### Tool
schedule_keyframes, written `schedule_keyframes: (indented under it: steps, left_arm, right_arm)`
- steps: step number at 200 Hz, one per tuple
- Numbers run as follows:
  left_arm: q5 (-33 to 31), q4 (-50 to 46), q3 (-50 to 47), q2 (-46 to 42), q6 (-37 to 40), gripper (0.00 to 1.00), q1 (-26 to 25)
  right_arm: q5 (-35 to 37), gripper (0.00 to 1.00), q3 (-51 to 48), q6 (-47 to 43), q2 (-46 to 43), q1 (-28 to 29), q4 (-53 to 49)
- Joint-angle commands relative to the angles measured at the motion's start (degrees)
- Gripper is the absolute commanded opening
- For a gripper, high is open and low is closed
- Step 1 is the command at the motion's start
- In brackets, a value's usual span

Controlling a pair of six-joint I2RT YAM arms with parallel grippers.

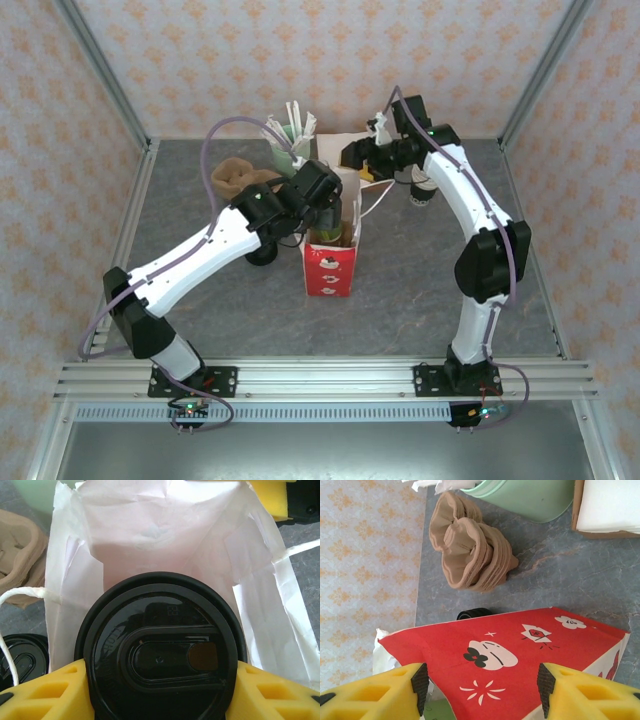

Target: Pack the takeout coffee

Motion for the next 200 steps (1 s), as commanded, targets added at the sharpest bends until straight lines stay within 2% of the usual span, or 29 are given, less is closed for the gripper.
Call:
schedule_keyframes:
  steps: [1, 67, 116, 136, 200]
  left_arm:
    - [-0.01, 0.29, -1.42, -2.53, 0.53, 0.56, 0.93]
    - [3.11, -0.34, -4.04, -5.56, 4.16, 0.57, 1.06]
    - [4.18, 1.04, -10.83, -11.01, 5.69, 0.56, 1.03]
    - [3.65, 0.55, -12.48, -12.55, 7.91, 0.56, 0.99]
    - [4.79, 1.69, -13.70, -12.27, 12.34, 0.56, 0.97]
  right_arm:
    - [-1.11, 0.61, -0.29, -1.46, -1.53, 1.58, -0.98]
    - [-1.28, 0.55, -15.39, 2.74, -12.03, 4.56, 4.92]
    - [-0.90, 0.54, -24.00, 5.65, -17.50, 5.75, 9.63]
    - [0.14, 0.55, -22.91, 4.85, -18.15, 5.71, 8.48]
    - [3.22, 0.61, -12.24, -1.64, -12.10, 5.72, 3.65]
